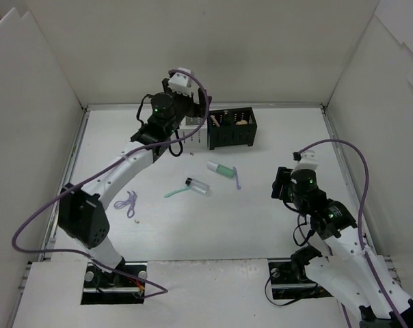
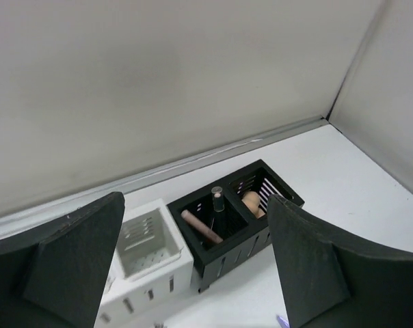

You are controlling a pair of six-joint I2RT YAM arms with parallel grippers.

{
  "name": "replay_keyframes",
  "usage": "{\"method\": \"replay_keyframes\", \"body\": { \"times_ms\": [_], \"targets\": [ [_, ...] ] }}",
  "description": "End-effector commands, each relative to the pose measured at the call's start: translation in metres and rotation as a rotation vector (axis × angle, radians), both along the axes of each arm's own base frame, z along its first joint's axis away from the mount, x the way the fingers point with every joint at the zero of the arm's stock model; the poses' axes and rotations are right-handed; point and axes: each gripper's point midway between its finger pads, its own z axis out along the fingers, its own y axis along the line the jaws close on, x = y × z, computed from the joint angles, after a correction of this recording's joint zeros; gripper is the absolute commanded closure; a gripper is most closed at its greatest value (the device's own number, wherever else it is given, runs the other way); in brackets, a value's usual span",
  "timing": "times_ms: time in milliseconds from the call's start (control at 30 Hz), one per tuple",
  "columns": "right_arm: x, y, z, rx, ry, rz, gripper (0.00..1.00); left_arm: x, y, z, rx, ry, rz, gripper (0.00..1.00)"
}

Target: Organize the makeup

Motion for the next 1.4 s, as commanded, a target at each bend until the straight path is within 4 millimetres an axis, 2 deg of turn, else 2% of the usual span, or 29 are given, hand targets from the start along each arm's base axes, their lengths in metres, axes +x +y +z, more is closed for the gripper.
{"method": "replay_keyframes", "body": {
  "times_ms": [0, 33, 67, 100, 133, 200, 233, 300, 333, 400, 467, 500, 600, 700, 733, 767, 833, 867, 933, 967, 1000, 1033, 1067, 1100, 1167, 1233, 1267, 1333, 1367],
  "targets": [
    [0.014, 0.017, 0.016, 0.03, -0.025, 0.062, 0.47, -0.039, 0.043, 0.043, -0.048, 0.06, 0.124, 0.19],
    [0.015, 0.019, 0.015, 0.028, -0.016, 0.075, 0.47, -0.045, 0.057, 0.021, -0.013, 0.143, 0.181, 0.19],
    [0.016, 0.022, 0.015, 0.032, -0.01, 0.084, 0.47, -0.053, 0.063, 0.012, -0.026, 0.202, 0.206, 0.18],
    [0.017, 0.028, 0.01, 0.035, 0.017, 0.11, 0.48, -0.063, 0.072, 0.013, -0.038, 0.231, 0.227, 0.17],
    [0.017, 0.03, 0.008, 0.034, 0.029, 0.122, 0.49, -0.073, 0.084, -0.011, -0.001, 0.313, 0.269, 0.17],
    [0.018, 0.04, 0.008, 0.039, 0.045, 0.161, 0.49, -0.089, 0.092, -0.023, -0.036, 0.39, 0.296, 0.17],
    [0.019, 0.043, 0.004, 0.035, 0.062, 0.172, 0.49, -0.104, 0.103, -0.039, -0.017, 0.45, 0.326, 0.17],
    [0.019, 0.053, 0.002, 0.025, 0.079, 0.21, 0.48, -0.121, 0.116, -0.044, -0.051, 0.501, 0.354, 0.16],
    [0.019, 0.06, 0.005, 0.017, 0.077, 0.236, 0.48, -0.132, 0.124, -0.06, -0.027, 0.546, 0.373, 0.15],
    [0.02, 0.068, 0.002, -0.008, 0.092, 0.265, 0.47, -0.151, 0.134, -0.063, -0.036, 0.56, 0.377, 0.13],
    [0.02, 0.082, 0.004, -0.012, 0.095, 0.311, 0.46, -0.166, 0.148, -0.068, -0.019, 0.584, 0.394, 0.05],
    [0.021, 0.085, -0.002, -0.029, 0.116, 0.324, 0.44, -0.176, 0.159, -0.063, -0.03, 0.578, 0.405, 0.01],
    [0.023, 0.1, -0.009, -0.062, 0.142, 0.372, 0.41, -0.202, 0.184, -0.069, 0.029, 0.621, 0.434, 0.0],
    [0.025, 0.118, -0.013, -0.091, 0.159, 0.434, 0.4, -0.22, 0.198, -0.07, 0.061, 0.636, 0.424, 0.01],
    [0.026, 0.128, -0.008, -0.093, 0.15, 0.463, 0.39, -0.223, 0.201, -0.07, 0.077, 0.634, 0.411, 0.01],
    [0.027, 0.134, -0.016, -0.106, 0.177, 0.485, 0.39, -0.227, 0.203, -0.07, 0.082, 0.641, 0.406, 0.0],
    [0.029, 0.149, -0.013, -0.12, 0.169, 0.536, 0.39, -0.23, 0.205, -0.078, 0.092, 0.673, 0.389, 0.01],
    [0.029, 0.157, -0.021, -0.129, 0.194, 0.567, 0.39, -0.23, 0.205, -0.082, 0.106, 0.681, 0.377, 0.01],
    [0.034, 0.172, -0.019, -0.129, 0.173, 0.623, 0.38, -0.229, 0.194, -0.093, 0.096, 0.725, 0.298, 0.01],
    [0.032, 0.184, -0.03, -0.113, 0.206, 0.675, 0.38, -0.226, 0.19, -0.101, 0.11, 0.756, 0.267, 0.01],
    [0.035, 0.194, -0.028, -0.109, 0.182, 0.717, 0.38, -0.226, 0.182, -0.107, 0.092, 0.788, 0.208, 0.01],
    [0.037, 0.201, -0.032, -0.11, 0.187, 0.742, 0.38, -0.225, 0.177, -0.112, 0.085, 0.806, 0.175, 0.01],
    [0.039, 0.207, -0.044, -0.124, 0.211, 0.773, 0.38, -0.226, 0.169, -0.123, 0.08, 0.851, 0.115, 0.0],
    [0.043, 0.214, -0.043, -0.127, 0.196, 0.791, 0.38, -0.222, 0.167, -0.126, 0.068, 0.851, 0.099, 0.01],
    [0.05, 0.219, -0.059, -0.156, 0.223, 0.812, 0.36, -0.221, 0.171, -0.139, 0.048, 0.873, 0.091, 0.01],
    [0.054, 0.232, -0.06, -0.143, 0.22, 0.852, 0.33, -0.218, 0.173, -0.138, 0.015, 0.842, 0.08, 0.01],
    [0.055, 0.236, -0.071, -0.146, 0.245, 0.865, 0.32, -0.22, 0.175, -0.144, 0.009, 0.847, 0.082, 0.01],
    [0.061, 0.243, -0.072, -0.158, 0.232, 0.896, 0.31, -0.221, 0.178, -0.143, 0.001, 0.836, 0.086, 0.01],
    [0.064, 0.244, -0.081, -0.172, 0.25, 0.898, 0.31, -0.218, 0.188, -0.141, 0.004, 0.815, 0.135, 0.01]
  ]
}}
